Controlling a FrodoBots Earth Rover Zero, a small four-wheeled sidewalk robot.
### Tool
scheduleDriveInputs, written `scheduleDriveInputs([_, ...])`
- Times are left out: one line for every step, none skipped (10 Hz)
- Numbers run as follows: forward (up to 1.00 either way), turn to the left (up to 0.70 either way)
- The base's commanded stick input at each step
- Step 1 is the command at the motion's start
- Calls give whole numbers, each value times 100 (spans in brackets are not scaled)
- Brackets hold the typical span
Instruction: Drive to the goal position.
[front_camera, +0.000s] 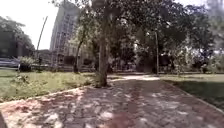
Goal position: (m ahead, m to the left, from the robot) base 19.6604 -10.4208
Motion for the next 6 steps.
scheduleDriveInputs([70, 0])
scheduleDriveInputs([70, 0])
scheduleDriveInputs([70, 0])
scheduleDriveInputs([70, 0])
scheduleDriveInputs([70, -17])
scheduleDriveInputs([70, -34])
